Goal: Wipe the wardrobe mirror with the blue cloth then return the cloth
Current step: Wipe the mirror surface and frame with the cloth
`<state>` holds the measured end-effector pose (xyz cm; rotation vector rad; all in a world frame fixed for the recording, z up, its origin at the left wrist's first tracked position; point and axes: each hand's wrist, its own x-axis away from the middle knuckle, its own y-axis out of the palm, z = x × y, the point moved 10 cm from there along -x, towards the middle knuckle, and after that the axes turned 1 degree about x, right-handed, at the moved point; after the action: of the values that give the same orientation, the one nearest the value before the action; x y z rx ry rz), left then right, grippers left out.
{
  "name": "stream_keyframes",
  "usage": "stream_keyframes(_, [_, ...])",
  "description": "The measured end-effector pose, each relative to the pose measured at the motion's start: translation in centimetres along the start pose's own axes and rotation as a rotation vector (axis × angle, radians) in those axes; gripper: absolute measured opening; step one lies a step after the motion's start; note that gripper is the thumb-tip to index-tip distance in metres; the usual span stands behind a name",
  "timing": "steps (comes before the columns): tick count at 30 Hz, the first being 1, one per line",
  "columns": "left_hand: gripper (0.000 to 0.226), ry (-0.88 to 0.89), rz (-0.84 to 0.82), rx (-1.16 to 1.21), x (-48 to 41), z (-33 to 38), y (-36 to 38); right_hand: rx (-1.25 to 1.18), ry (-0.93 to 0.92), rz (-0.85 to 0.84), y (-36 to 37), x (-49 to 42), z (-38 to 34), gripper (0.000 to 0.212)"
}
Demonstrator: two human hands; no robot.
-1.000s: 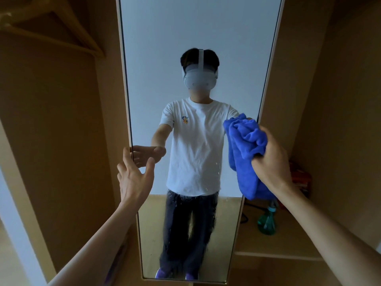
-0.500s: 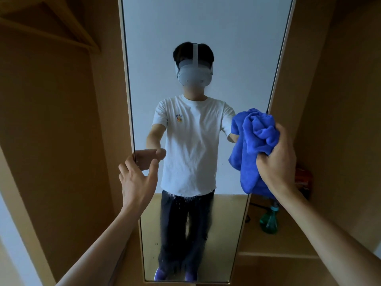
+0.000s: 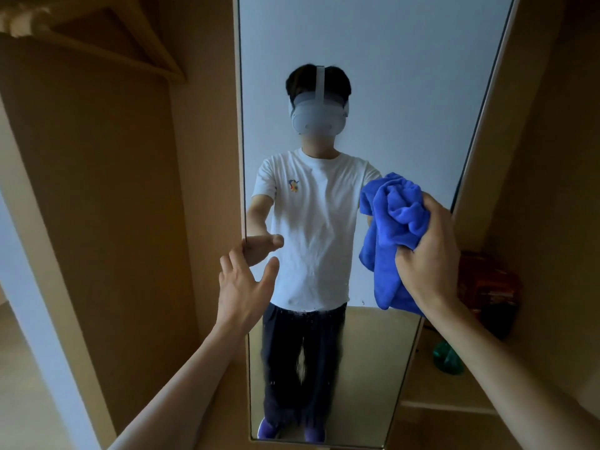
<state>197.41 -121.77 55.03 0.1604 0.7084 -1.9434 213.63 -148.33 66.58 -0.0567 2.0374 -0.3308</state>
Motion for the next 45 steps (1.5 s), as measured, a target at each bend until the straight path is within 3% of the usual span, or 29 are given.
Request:
stream_keyframes(3, [0.042, 0.043, -0.054, 0.041, 0.1, 0.2, -0.3, 0.049, 0.043, -0.027, 2.4, 0.8, -1.2, 0.055])
stream_keyframes(8, [0.018, 0.02, -0.138, 0.142, 0.3, 0.1, -0.8, 0.032, 0.001, -0.087, 6.1, 1.2, -4.8, 0.055])
stream_keyframes(12, [0.044, -0.043, -0.174, 0.196, -0.1, -0.8, -0.8, 0.051, -0.031, -0.107, 8.4, 1.5, -7.2, 0.05])
stream_keyframes(17, [0.032, -0.079, -0.202, 0.243, -0.2, -1.2, -0.8, 0.092, -0.108, -0.122, 10.3, 1.2, -9.4, 0.042])
stream_keyframes(22, [0.028, -0.109, -0.213, 0.282, -0.2, -1.5, -0.8, 0.134, -0.129, -0.139, 12.1, 1.9, -10.6, 0.053])
stream_keyframes(32, [0.038, -0.079, -0.247, 0.367, -0.5, -2.3, -0.6, 0.198, -0.256, -0.307, 15.6, 3.9, -13.7, 0.072])
stream_keyframes(40, [0.064, -0.119, -0.283, 0.466, -1.0, -4.6, 0.3, 0.168, -0.253, -0.404, 16.8, 4.3, -13.5, 0.064])
stream_keyframes(45, [0.048, -0.099, -0.32, 0.443, -0.7, -4.9, 0.2, 0.422, -0.475, -0.438, 16.0, 3.8, -14.4, 0.059])
